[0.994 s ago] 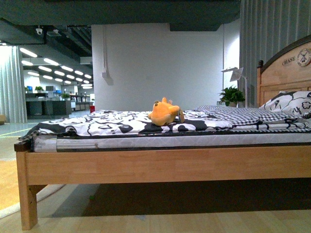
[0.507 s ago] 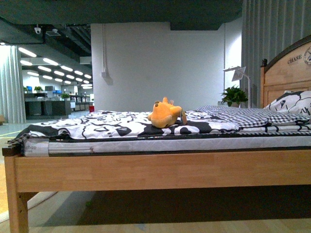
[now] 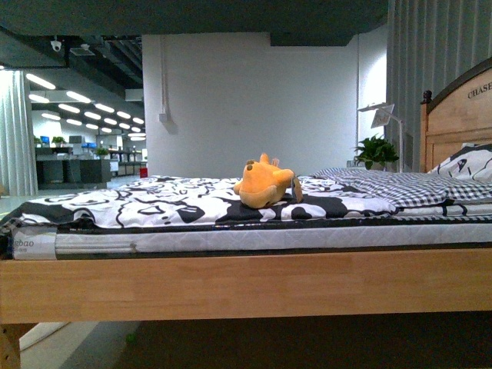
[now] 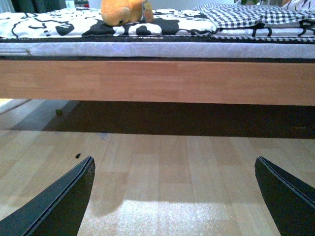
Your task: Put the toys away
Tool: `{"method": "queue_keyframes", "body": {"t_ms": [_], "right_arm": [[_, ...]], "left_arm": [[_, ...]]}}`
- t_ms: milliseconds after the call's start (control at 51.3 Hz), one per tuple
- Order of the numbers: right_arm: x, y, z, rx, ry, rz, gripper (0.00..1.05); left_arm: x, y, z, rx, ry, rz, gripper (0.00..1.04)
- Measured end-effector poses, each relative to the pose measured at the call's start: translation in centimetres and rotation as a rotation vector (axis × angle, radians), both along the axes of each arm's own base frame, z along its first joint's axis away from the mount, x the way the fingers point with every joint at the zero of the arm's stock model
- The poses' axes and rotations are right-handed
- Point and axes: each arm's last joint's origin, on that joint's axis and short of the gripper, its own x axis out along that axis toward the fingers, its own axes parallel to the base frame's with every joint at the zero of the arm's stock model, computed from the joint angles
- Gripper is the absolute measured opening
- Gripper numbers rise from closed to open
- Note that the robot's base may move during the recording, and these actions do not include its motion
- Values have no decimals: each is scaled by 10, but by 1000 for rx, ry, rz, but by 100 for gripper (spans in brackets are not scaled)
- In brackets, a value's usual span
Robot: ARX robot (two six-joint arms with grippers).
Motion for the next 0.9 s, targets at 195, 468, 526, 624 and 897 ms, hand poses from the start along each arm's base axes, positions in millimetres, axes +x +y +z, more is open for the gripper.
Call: {"method": "queue_keyframes", "body": {"t_ms": [195, 468, 526, 624, 897], "right_arm": [[0, 0, 0, 0, 0, 0, 98], [0, 0, 0, 0, 0, 0, 98], [0, 0, 0, 0, 0, 0, 98], [0, 0, 0, 0, 0, 0, 98], [0, 0, 0, 0, 0, -2, 98]], "left_arm": [[0, 0, 0, 0, 0, 0, 99], [0, 0, 0, 0, 0, 0, 99], [0, 0, 0, 0, 0, 0, 99], [0, 0, 0, 0, 0, 0, 99], [0, 0, 0, 0, 0, -1, 99]]}}
